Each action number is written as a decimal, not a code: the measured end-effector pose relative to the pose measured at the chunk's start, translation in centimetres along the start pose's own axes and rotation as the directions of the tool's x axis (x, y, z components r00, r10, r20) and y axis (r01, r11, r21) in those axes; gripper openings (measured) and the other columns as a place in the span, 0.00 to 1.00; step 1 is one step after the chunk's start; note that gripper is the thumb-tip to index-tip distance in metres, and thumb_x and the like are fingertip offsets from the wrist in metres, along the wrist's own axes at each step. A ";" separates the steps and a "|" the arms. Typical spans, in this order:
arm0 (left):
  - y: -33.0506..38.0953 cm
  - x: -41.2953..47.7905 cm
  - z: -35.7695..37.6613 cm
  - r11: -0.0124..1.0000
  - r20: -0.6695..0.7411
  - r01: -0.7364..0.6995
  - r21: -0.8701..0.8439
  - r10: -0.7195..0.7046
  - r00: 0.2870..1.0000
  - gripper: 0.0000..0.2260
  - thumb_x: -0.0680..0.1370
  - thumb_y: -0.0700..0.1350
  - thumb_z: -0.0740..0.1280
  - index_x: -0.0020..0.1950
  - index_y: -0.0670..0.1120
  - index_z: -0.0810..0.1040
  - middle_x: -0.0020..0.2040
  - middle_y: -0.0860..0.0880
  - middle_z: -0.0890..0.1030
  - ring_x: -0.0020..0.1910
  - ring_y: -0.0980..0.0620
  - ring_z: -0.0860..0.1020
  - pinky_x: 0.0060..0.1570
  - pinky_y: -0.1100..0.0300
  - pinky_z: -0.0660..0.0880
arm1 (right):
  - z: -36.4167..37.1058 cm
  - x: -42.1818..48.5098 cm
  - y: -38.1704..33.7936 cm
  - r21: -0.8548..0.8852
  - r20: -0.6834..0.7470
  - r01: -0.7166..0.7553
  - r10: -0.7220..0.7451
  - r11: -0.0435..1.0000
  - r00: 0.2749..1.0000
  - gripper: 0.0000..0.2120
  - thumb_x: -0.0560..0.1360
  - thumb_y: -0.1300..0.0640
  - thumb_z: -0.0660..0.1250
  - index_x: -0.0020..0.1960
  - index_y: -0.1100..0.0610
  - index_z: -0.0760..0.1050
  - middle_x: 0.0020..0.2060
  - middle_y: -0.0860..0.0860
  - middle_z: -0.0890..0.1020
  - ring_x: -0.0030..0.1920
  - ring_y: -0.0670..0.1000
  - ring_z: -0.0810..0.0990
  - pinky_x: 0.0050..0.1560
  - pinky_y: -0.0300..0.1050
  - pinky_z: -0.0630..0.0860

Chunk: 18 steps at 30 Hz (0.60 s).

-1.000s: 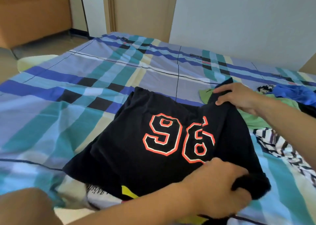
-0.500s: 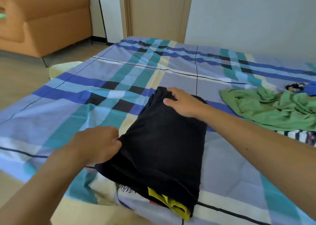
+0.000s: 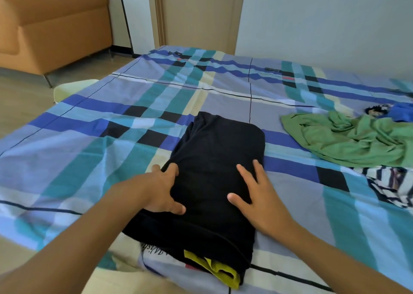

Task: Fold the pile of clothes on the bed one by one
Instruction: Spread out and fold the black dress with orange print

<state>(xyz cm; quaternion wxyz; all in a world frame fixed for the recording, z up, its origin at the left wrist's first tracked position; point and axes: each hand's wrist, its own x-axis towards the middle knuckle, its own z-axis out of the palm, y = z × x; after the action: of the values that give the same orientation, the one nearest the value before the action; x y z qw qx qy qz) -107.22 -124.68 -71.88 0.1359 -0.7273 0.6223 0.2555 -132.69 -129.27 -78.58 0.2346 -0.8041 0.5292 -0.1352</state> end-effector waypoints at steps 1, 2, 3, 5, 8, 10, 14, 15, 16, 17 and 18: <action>-0.3 -0.2 0.0 1.000 0.001 0.005 -0.017 -0.005 1.000 0.40 0.71 0.66 0.71 0.73 0.54 0.54 0.66 0.47 0.67 0.60 0.43 0.75 0.61 0.50 0.73 | -0.3 -1.0 0.0 0.134 -0.013 -0.064 0.066 0.989 0.998 0.37 0.78 0.40 0.66 0.80 0.41 0.51 0.80 0.48 0.47 0.80 0.52 0.51 0.77 0.49 0.56; -0.4 -0.3 0.0 1.000 0.007 0.005 -0.026 -0.005 1.000 0.38 0.70 0.66 0.72 0.71 0.53 0.56 0.63 0.49 0.70 0.58 0.45 0.75 0.59 0.53 0.73 | -0.6 -2.0 0.0 0.256 -0.015 -0.108 0.115 0.961 0.993 0.37 0.77 0.44 0.69 0.79 0.40 0.53 0.79 0.48 0.53 0.78 0.52 0.58 0.75 0.48 0.61; -0.5 -0.3 0.0 1.000 0.016 -0.003 -0.029 0.003 1.000 0.37 0.70 0.66 0.71 0.69 0.52 0.57 0.61 0.51 0.71 0.56 0.47 0.75 0.58 0.54 0.72 | -0.8 -2.8 -0.1 0.374 -0.006 -0.134 0.147 0.918 0.989 0.37 0.75 0.46 0.72 0.77 0.37 0.56 0.76 0.47 0.59 0.75 0.51 0.65 0.74 0.48 0.66; -0.6 -0.1 -0.1 0.999 0.034 -0.033 -0.026 0.034 0.999 0.34 0.71 0.66 0.71 0.66 0.53 0.59 0.58 0.54 0.73 0.54 0.50 0.75 0.57 0.56 0.72 | -0.7 -4.4 -0.7 0.579 0.060 -0.180 0.179 0.795 0.982 0.36 0.69 0.45 0.76 0.70 0.29 0.62 0.70 0.43 0.69 0.69 0.47 0.72 0.70 0.52 0.72; 0.0 -0.2 -0.2 0.993 0.074 -0.087 -0.075 0.093 0.993 0.27 0.72 0.63 0.72 0.59 0.54 0.61 0.42 0.55 0.72 0.39 0.54 0.72 0.43 0.59 0.69 | 0.4 -6.1 -1.8 0.688 0.185 -0.236 0.149 0.686 0.971 0.32 0.64 0.45 0.77 0.63 0.29 0.69 0.66 0.40 0.75 0.65 0.45 0.76 0.65 0.50 0.76; 0.5 -0.5 -0.1 0.978 0.073 -0.140 -0.155 0.153 0.986 0.23 0.73 0.58 0.73 0.57 0.54 0.62 0.38 0.52 0.72 0.34 0.54 0.70 0.38 0.61 0.68 | 0.2 -6.4 -2.1 0.721 0.191 -0.226 0.125 0.655 0.974 0.26 0.70 0.59 0.76 0.60 0.34 0.75 0.61 0.45 0.79 0.59 0.46 0.80 0.59 0.48 0.80; 1.6 -2.5 -0.1 0.828 -0.056 -0.285 -0.483 0.296 0.953 0.17 0.75 0.50 0.74 0.58 0.59 0.70 0.45 0.48 0.78 0.37 0.54 0.74 0.39 0.61 0.74 | -4.2 -6.1 -0.4 0.714 0.101 -0.160 0.126 0.681 0.987 0.24 0.71 0.70 0.71 0.55 0.42 0.81 0.55 0.51 0.84 0.51 0.49 0.84 0.53 0.46 0.82; 1.7 -3.2 -0.2 0.766 -0.069 -0.317 -0.559 0.338 0.939 0.17 0.75 0.49 0.74 0.59 0.61 0.72 0.49 0.49 0.80 0.41 0.53 0.78 0.43 0.61 0.76 | -5.8 -6.3 0.5 0.717 0.097 -0.142 0.104 0.682 0.990 0.24 0.71 0.71 0.71 0.56 0.44 0.81 0.54 0.51 0.85 0.51 0.50 0.84 0.53 0.45 0.82; 1.8 -3.9 -0.4 0.708 -0.051 -0.331 -0.624 0.386 0.921 0.18 0.75 0.49 0.74 0.61 0.62 0.73 0.53 0.51 0.80 0.46 0.51 0.80 0.48 0.59 0.79 | -7.2 -6.6 1.5 0.718 0.108 -0.128 0.073 0.684 0.992 0.23 0.72 0.71 0.70 0.57 0.46 0.82 0.53 0.50 0.85 0.52 0.49 0.84 0.52 0.42 0.81; 1.8 -4.6 -0.7 0.662 -0.008 -0.324 -0.676 0.432 0.902 0.20 0.75 0.48 0.74 0.64 0.62 0.74 0.55 0.52 0.81 0.50 0.49 0.82 0.53 0.56 0.79 | -8.5 -7.0 2.5 0.716 0.140 -0.132 0.044 0.685 0.989 0.23 0.74 0.71 0.68 0.58 0.46 0.82 0.53 0.48 0.85 0.52 0.48 0.84 0.51 0.39 0.80; 1.5 -5.0 -0.8 0.650 0.059 -0.301 -0.698 0.470 0.881 0.22 0.76 0.45 0.73 0.66 0.62 0.74 0.56 0.53 0.81 0.51 0.48 0.83 0.55 0.54 0.79 | -9.4 -7.4 3.5 0.716 0.193 -0.159 0.025 0.680 0.981 0.22 0.76 0.70 0.66 0.59 0.46 0.82 0.53 0.47 0.86 0.52 0.47 0.84 0.52 0.39 0.79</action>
<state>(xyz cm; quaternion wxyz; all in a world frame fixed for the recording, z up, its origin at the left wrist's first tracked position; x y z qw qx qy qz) -109.01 -121.21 -68.33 -0.1202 -0.5405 0.6084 0.5685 -142.82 -125.83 -72.15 0.5846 -0.6254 0.4502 -0.2540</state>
